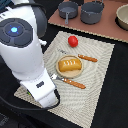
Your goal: Interact with the objects in diverse but meaningful ways.
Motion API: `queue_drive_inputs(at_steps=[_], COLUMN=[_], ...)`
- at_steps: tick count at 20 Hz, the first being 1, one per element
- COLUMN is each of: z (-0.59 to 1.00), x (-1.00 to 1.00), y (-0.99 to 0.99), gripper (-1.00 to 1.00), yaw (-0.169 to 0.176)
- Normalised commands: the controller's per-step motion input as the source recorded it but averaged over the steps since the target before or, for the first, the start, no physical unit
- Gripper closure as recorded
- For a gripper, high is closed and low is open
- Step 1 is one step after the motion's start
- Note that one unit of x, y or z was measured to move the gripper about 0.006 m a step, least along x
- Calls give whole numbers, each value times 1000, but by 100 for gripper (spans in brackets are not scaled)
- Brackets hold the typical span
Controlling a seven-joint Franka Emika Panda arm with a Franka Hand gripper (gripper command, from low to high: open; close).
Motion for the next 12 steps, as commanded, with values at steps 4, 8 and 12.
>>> queue_drive_inputs(at_steps=[4,8,12], z=[956,635,97], x=[382,565,298], y=[0,0,0], gripper=[100,100,100], yaw=[-43,-73,-135])
